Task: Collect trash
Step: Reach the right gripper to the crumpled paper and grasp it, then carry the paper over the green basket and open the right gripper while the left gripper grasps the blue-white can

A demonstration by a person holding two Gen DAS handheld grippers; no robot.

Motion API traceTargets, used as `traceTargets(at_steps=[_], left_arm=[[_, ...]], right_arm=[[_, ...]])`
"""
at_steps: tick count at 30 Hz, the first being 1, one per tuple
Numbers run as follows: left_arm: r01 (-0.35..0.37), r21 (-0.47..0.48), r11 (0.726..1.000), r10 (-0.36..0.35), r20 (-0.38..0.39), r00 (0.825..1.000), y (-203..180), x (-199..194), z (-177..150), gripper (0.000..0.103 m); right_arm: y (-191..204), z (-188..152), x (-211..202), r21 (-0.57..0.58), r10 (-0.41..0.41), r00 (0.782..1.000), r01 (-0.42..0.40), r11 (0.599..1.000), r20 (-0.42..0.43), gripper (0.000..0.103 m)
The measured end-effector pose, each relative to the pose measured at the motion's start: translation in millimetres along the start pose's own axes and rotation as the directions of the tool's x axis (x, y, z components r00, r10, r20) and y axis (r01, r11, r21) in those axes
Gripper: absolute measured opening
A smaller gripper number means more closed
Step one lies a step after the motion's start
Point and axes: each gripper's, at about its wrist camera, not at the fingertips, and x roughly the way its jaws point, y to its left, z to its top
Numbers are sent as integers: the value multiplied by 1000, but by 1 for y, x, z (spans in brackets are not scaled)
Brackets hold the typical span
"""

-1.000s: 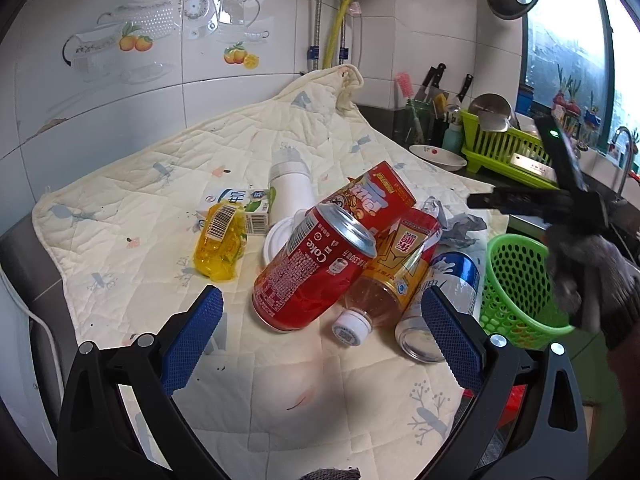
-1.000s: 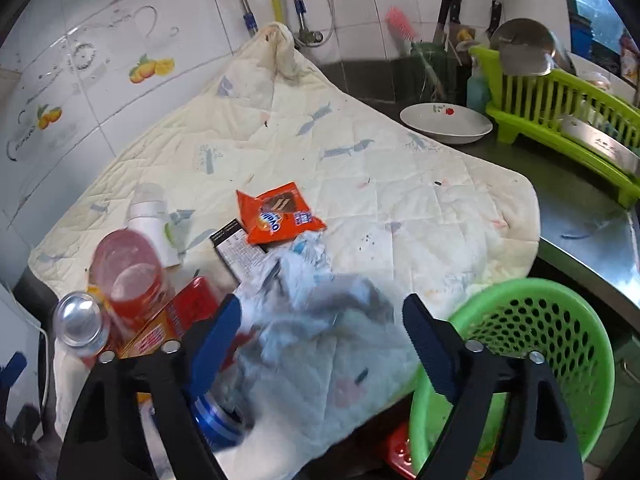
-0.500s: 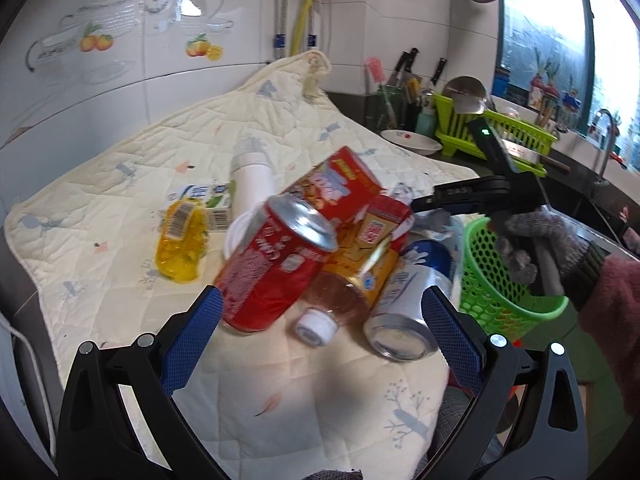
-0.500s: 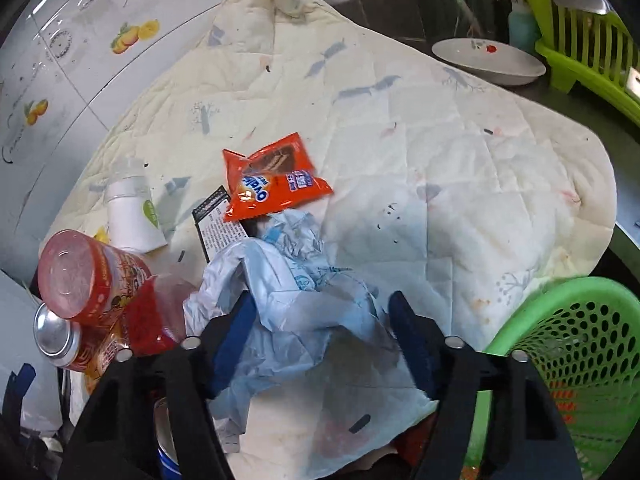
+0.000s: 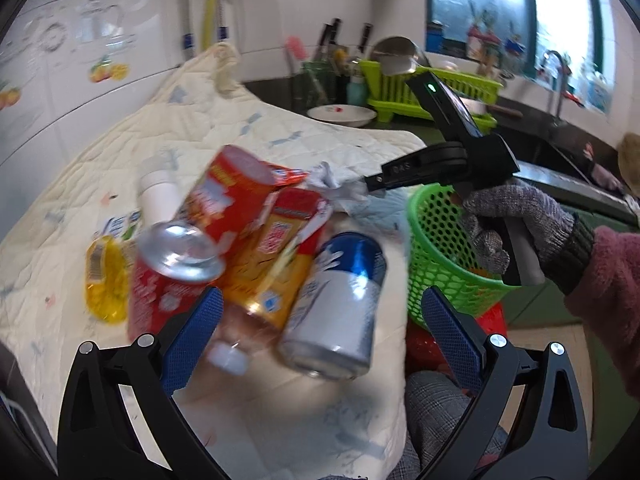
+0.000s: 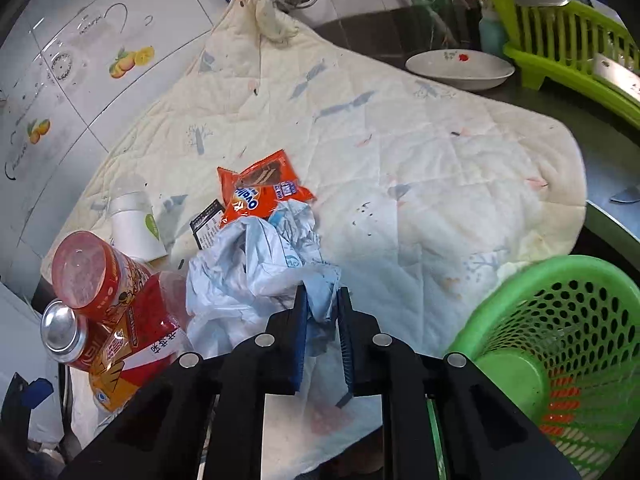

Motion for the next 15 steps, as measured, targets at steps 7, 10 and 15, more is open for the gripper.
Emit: traceTargets(at_steps=[7, 10, 15], left_arm=[[9, 98, 995, -5, -47, 999, -16, 23, 9, 92], [17, 82, 996, -10, -80, 997, -10, 32, 9, 89], [53, 47, 998, -48, -98, 994, -1, 41, 10, 84]], right_arm=[[1, -1, -4, -28, 19, 1000, -19, 999, 4, 42], [0, 5, -7, -17, 52, 998, -51, 999, 21, 56], [-2, 21, 11, 17, 108, 994, -108, 994, -12, 58]])
